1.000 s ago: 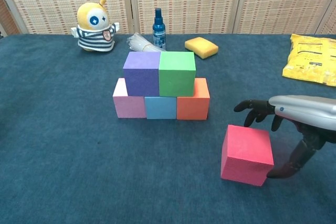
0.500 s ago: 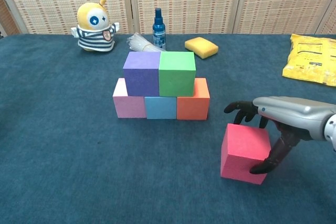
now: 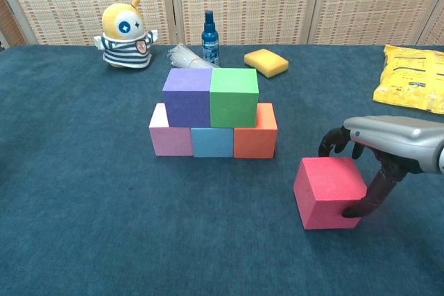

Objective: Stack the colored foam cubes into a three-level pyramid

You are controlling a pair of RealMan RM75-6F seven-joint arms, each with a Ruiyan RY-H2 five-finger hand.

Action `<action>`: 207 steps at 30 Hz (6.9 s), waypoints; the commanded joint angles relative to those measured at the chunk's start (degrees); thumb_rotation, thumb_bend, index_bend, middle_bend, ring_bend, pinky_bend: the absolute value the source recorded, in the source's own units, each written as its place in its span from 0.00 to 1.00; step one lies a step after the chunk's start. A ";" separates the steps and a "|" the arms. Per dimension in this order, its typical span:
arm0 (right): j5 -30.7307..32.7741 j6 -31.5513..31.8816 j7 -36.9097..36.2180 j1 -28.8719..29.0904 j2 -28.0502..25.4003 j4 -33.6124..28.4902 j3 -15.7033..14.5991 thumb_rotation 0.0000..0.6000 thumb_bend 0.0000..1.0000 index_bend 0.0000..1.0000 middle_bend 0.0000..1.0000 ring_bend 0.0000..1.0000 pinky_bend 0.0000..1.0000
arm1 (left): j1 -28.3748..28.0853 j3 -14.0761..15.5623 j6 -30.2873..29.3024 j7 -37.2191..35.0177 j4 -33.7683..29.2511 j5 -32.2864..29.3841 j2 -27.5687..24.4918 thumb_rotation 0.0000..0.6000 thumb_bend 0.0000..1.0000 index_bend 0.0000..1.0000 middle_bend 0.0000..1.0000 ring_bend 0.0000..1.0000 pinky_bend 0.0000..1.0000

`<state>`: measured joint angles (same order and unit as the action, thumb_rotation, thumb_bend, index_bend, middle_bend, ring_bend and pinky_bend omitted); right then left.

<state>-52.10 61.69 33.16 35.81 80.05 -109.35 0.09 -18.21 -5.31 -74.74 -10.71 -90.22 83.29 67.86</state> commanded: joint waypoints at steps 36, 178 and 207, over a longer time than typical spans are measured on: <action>50.76 -13.23 3.82 46.71 -11.51 4.26 14.70 1.00 0.26 0.57 0.34 0.33 0.39 | -0.40 0.91 1.23 3.99 -0.74 0.14 0.87 1.00 0.33 0.11 0.02 0.00 0.09; 37.29 -17.38 -0.33 31.97 10.58 35.05 7.52 1.00 0.15 0.00 0.00 0.00 0.09 | -22.39 0.84 33.71 9.99 13.63 -8.55 16.95 0.43 0.32 0.12 0.00 0.00 0.00; 36.00 -17.89 0.50 31.37 14.83 39.35 9.88 1.00 0.15 0.00 0.00 0.00 0.09 | -25.39 1.47 34.53 8.28 16.15 -7.32 19.64 0.43 0.32 0.11 0.00 0.00 0.00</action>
<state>-16.15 43.79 33.60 67.17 94.88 -70.01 9.99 -43.60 -3.85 -40.21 -2.43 -74.07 75.97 87.49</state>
